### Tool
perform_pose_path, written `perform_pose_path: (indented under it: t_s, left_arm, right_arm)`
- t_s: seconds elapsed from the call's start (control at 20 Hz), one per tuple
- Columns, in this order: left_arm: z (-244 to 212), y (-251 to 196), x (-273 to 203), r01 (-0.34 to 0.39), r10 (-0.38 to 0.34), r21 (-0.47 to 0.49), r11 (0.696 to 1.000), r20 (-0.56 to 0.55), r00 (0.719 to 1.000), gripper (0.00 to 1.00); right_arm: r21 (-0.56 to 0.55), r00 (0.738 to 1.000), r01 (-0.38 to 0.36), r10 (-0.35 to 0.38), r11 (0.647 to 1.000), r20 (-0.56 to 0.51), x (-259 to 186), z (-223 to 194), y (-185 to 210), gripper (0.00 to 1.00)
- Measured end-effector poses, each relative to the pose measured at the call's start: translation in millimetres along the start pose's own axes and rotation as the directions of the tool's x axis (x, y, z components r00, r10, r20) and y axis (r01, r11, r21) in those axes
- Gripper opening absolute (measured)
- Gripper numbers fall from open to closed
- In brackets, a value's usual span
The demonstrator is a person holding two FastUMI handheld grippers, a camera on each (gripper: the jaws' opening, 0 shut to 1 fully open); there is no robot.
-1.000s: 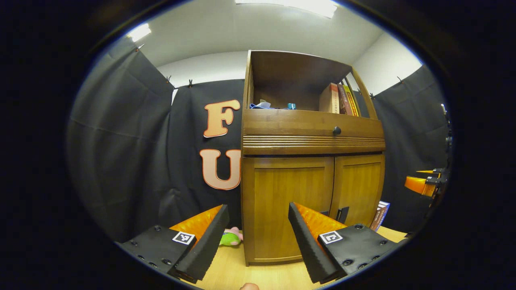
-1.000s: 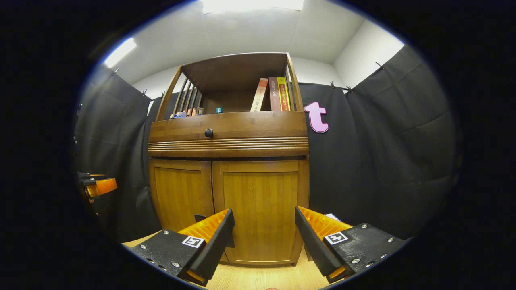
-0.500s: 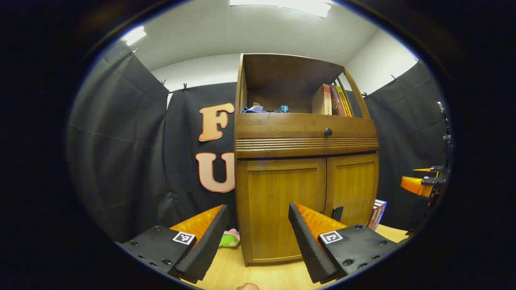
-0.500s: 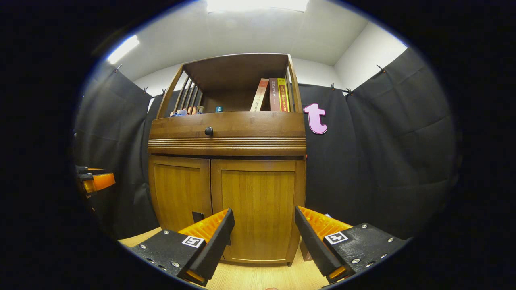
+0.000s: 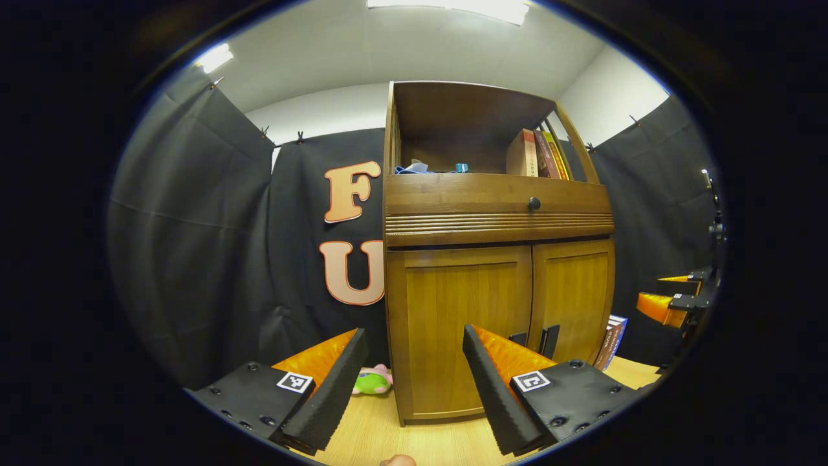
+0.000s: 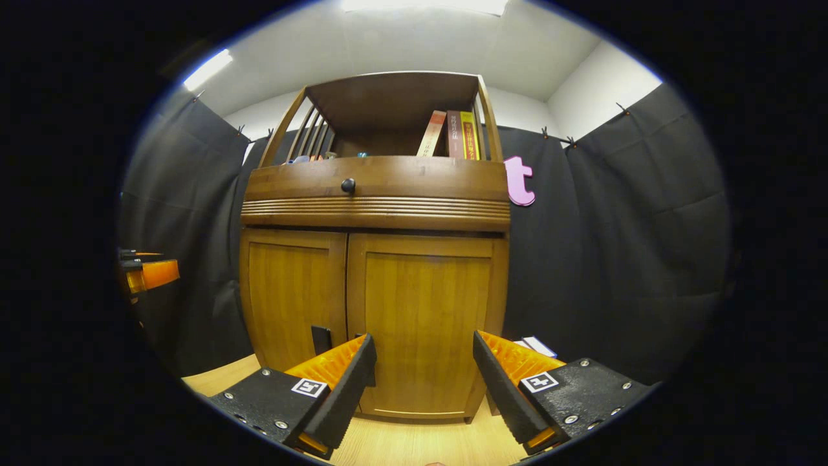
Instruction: Open the right door of the double-door shoe cabinet with the right hand, and open the left door with the left hand.
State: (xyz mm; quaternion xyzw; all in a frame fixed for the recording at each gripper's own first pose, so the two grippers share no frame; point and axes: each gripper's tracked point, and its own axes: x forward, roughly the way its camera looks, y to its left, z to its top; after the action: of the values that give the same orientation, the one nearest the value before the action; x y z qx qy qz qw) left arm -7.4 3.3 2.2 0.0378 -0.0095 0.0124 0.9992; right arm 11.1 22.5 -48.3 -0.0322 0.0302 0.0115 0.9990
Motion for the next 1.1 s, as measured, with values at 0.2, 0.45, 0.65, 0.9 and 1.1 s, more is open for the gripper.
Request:
perform_pose_path:
  t_s: [0.2, 0.45, 0.65, 0.9, 1.1]
  left_arm:
    - [-3, 2, -1, 0.001, -0.001, 0.000, 1.000, -0.004, 1.000, 0.96]
    - [-6, 10, -2, -0.011, 0.011, 0.004, 1.000, -0.003, 1.000, 0.97]
    - [-10, 10, -1, -0.011, 0.011, -0.003, 1.000, -0.008, 1.000, 0.95]
    - [-14, 14, -4, -0.016, 0.017, 0.011, 1.000, -0.016, 1.000, 0.95]
    - [-12, 18, -7, -0.028, 0.028, 0.020, 0.999, -0.004, 1.000, 0.97]
  right_arm:
    - [-0.009, 1.000, -0.020, 0.020, 1.000, -0.025, 21, -28, 19, 0.93]
    - [-0.004, 0.995, -0.089, 0.088, 0.996, -0.043, 49, -59, 55, 0.93]
    - [0.007, 0.992, -0.104, 0.105, 0.995, -0.074, 76, -84, 77, 0.93]
    - [0.020, 0.991, -0.091, 0.093, 0.996, -0.097, 112, -106, 85, 0.93]
    - [0.033, 0.990, -0.079, 0.082, 0.996, -0.114, 133, -121, 87, 1.00]
